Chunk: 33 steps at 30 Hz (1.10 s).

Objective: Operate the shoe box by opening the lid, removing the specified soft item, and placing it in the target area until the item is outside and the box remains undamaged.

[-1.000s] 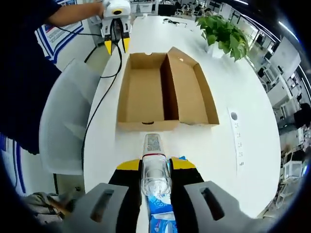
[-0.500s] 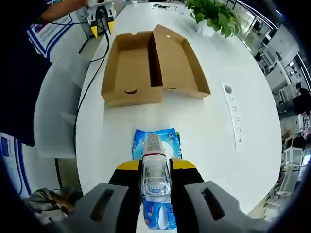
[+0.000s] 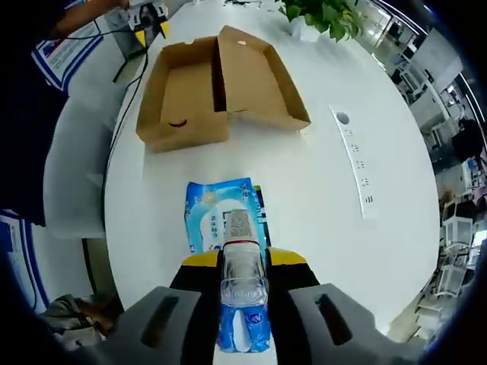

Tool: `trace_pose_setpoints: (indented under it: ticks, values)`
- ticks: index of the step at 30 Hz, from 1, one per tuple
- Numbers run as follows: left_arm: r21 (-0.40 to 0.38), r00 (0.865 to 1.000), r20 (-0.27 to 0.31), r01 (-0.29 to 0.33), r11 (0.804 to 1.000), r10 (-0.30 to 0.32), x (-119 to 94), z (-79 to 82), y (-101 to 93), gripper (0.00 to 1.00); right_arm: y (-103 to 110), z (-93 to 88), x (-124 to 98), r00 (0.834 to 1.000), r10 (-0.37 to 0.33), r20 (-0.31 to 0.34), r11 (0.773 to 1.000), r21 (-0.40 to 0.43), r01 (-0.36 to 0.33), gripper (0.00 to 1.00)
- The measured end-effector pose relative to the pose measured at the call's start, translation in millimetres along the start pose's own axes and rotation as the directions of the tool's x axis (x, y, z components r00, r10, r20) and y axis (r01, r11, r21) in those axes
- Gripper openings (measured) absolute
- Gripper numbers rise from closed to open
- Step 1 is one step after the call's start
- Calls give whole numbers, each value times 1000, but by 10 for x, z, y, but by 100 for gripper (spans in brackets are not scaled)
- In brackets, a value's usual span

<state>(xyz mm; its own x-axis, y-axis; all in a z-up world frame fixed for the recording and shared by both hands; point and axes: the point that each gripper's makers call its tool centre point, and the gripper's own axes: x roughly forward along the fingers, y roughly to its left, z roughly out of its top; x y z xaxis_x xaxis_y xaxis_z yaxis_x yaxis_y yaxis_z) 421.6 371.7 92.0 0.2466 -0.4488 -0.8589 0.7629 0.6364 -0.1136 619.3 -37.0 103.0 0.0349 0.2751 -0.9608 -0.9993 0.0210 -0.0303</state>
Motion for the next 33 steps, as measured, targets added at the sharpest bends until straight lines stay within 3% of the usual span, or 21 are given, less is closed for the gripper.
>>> trace_pose_setpoints:
  ticks: [5,11,17,28,33]
  values:
    - [-78,996,-61,-65,995,60,73,-133,217,17,-101,-29,12,1000,-9,3,1000,14,9,18]
    - [-164,991,-121,-83,983,64,191,-282,254,12,-166,-44,53,1000,-13,-1,1000,20,13,18]
    - [-219,993,-113,-62,974,38,251,-281,227,9,-247,-134,104,999,-14,-35,1000,6,14,18]
    - [-193,988,-150,-53,980,25,295,-290,187,7,-440,-150,169,996,-35,-85,999,-27,32,18]
    - [-198,988,-151,-51,979,21,313,-303,186,9,-549,-222,227,985,-59,-160,994,-97,44,18]
